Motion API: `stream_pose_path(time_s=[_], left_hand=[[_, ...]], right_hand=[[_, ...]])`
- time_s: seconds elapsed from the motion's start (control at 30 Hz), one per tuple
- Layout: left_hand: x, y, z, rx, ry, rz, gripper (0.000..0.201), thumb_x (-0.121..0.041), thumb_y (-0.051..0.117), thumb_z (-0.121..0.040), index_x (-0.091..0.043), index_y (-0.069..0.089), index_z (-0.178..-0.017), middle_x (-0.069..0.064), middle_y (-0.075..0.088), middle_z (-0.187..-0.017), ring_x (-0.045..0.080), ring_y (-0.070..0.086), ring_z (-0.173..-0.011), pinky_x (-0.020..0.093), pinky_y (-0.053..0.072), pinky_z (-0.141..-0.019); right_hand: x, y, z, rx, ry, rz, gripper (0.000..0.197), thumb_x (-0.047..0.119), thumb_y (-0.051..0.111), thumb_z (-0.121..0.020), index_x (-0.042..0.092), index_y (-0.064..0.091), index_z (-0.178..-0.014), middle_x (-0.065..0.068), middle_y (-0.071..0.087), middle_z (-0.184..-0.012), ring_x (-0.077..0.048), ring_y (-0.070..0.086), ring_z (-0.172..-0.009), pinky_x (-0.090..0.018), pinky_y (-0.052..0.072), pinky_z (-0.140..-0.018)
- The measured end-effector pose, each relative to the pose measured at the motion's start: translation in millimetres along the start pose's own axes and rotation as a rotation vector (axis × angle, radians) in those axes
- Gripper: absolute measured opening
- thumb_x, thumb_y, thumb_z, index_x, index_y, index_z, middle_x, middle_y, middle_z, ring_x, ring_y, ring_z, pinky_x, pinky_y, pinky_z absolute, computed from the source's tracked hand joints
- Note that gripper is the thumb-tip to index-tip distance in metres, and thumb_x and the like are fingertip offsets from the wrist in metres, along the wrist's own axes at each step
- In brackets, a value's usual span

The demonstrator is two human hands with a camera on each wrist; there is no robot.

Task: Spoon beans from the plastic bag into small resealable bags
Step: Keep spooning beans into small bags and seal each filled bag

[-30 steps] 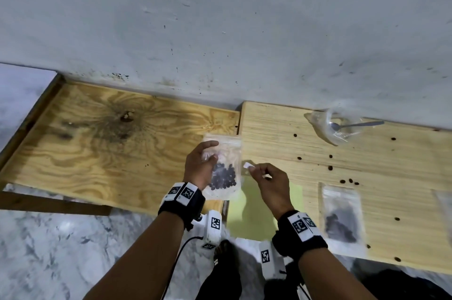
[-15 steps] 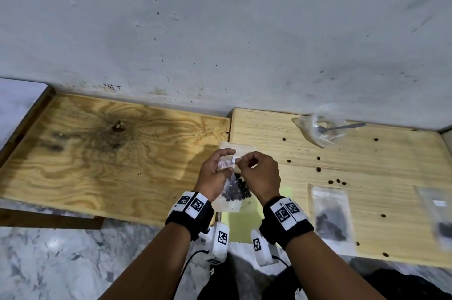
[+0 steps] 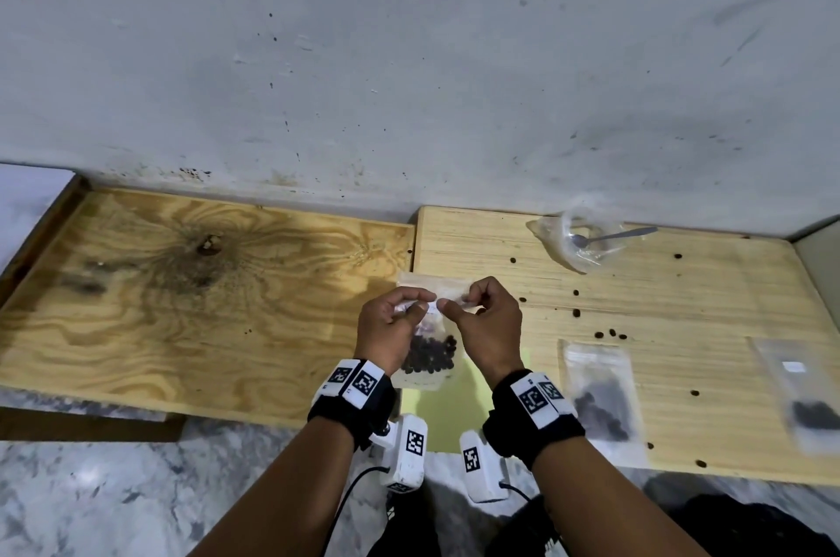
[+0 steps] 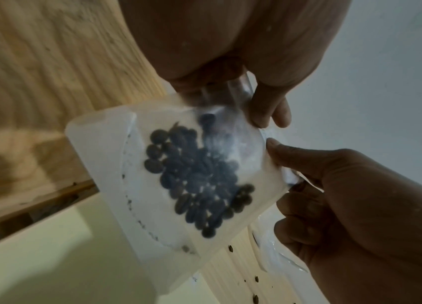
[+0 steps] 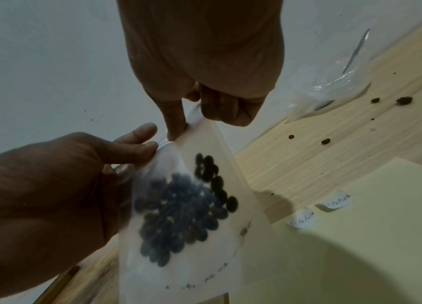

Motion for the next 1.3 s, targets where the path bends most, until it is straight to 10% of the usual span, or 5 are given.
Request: stream_pose_path(time_s=[0.23, 0.53, 0.7, 1.03, 1.3], left_hand=[[1, 8, 3, -0.024, -0.075, 0.101, 0.014, 0.000, 0.066, -0.086, -0.011, 0.072, -0.094, -0.002, 0.070, -0.098, 0.007, 0.066, -0.087, 0.025, 0.056, -0.072], [-10, 77, 13, 0.103, -0.161, 0.186, 0.029, 0.003, 0.064, -0.085, -0.008, 0.067, -0.112, 0.002, 0.068, -0.104, 0.003, 0.066, -0.083, 0.011, 0.049, -0.065], [3, 167, 33, 0.198, -0.146, -0.039, 0.032, 0.002, 0.069, -0.083, -0.021, 0.070, -0.105, -0.001, 0.060, -0.110, 0.010, 0.062, -0.082, 0.018, 0.048, -0.067], [43, 437, 89, 0.585, -0.318, -0.194, 0.027, -0.010, 0.071, -0.081, -0.031, 0.069, -0.098, 0.006, 0.064, -0.114, 0.023, 0.064, -0.092, 0.029, 0.051, -0.068], [70, 556, 117, 0.573, -0.459, -0.217, 0.028, -0.013, 0.071, -0.073, -0.031, 0.065, -0.094, 0.005, 0.060, -0.124, 0.028, 0.063, -0.109, 0.047, 0.054, -0.094]], right_hand=[[-2, -13, 8, 0.056, -0.024, 0.012, 0.023, 0.022, 0.083, -0.077, 0.016, 0.061, -0.080, 0.004, 0.067, -0.085, -0.009, 0.061, -0.079, -0.026, 0.046, -0.069], [-52, -95, 17, 0.200, 0.183, -0.092, 0.025, -0.006, 0.078, -0.075, 0.013, 0.070, -0.090, -0.016, 0.066, -0.094, -0.020, 0.059, -0.086, -0.013, 0.046, -0.056], [-67, -191, 6, -0.003, 0.214, -0.162, 0.022, -0.010, 0.074, -0.077, 0.003, 0.070, -0.095, -0.003, 0.067, -0.083, -0.006, 0.065, -0.066, -0.017, 0.050, -0.062], [-149, -449, -24, -0.231, 0.344, 0.200, 0.023, 0.010, 0.081, -0.070, 0.025, 0.069, -0.082, 0.003, 0.070, -0.088, -0.019, 0.067, -0.088, -0.034, 0.056, -0.078], [-191, -540, -45, -0.229, 0.445, 0.432, 0.032, 0.016, 0.074, -0.081, 0.017, 0.069, -0.113, 0.002, 0.065, -0.108, -0.020, 0.063, -0.106, -0.022, 0.039, -0.082]])
Point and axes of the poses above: each hand's wrist, its own z-axis away from the middle knuckle, its own y-axis out of the palm, x = y × z, the point moved 5 cm from there along -z, towards the middle knuckle
